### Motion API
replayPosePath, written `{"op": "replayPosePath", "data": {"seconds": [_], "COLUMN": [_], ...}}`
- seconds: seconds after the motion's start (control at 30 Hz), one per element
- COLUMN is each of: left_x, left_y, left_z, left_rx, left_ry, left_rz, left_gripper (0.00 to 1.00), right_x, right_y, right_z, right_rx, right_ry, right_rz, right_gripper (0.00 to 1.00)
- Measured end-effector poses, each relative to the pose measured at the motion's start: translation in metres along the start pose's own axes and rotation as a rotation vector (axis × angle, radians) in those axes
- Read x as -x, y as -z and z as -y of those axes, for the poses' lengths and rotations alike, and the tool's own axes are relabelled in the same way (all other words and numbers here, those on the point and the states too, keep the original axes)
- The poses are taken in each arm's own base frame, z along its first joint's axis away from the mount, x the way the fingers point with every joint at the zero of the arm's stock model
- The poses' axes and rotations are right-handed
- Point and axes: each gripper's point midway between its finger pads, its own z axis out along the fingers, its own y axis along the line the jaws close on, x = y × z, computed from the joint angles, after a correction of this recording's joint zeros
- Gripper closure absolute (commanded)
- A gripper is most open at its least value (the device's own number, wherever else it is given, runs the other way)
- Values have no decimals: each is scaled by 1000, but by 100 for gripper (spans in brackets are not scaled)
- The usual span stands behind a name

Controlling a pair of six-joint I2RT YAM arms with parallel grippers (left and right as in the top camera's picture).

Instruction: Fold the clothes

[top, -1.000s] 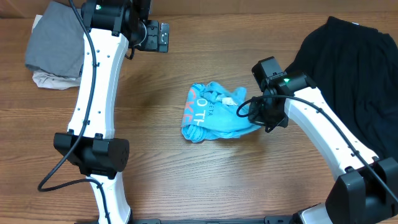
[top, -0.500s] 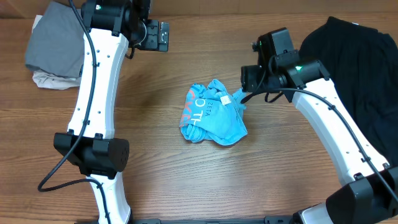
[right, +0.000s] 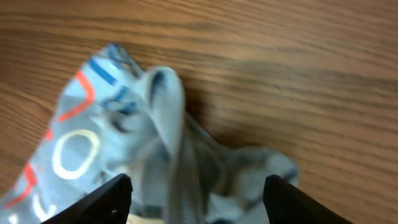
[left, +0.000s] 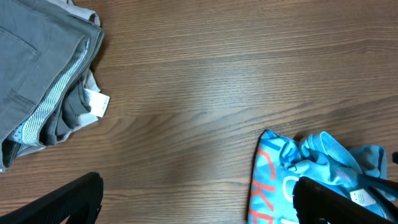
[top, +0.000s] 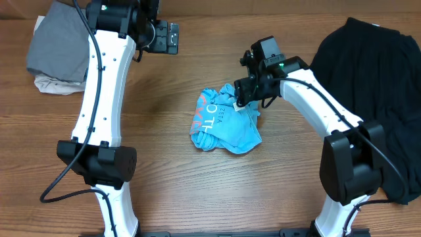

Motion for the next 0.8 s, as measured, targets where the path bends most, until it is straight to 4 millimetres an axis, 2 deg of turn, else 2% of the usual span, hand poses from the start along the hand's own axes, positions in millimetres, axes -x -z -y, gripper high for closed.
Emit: {"op": "replayPosePath", "data": {"seconds": [0.1, 0.2, 0.27, 0.3, 0.4, 0.6, 0.7, 0.8], "left_x": [0, 0, 0, 0, 0, 0, 0, 0], "left_y": [0, 0, 0, 0, 0, 0, 0, 0], "left_z": [0, 0, 0, 0, 0, 0, 0, 0], "left_rx": [0, 0, 0, 0, 0, 0, 0, 0], "left_ry": [0, 0, 0, 0, 0, 0, 0, 0], "left_rz": [0, 0, 0, 0, 0, 0, 0, 0], "left_gripper": [0, 0, 0, 0, 0, 0, 0, 0], "right_x": [3, 1, -3, -6, -8, -12, -2, 24], "right_y": [-2, -7, -14, -18, -26, -22, -3, 29], "right_z": [-12, -18, -17, -16, -13, -2, 10, 22], "right_rx": [36, 59, 62, 64, 52, 26, 11, 3], "right_ry": [22, 30, 24, 22, 13, -62, -118, -170], "right_rz": [11, 0, -19, -32, -44, -71, -71, -9], "right_gripper": [51, 55, 66, 76, 96, 96, 96, 96]}}
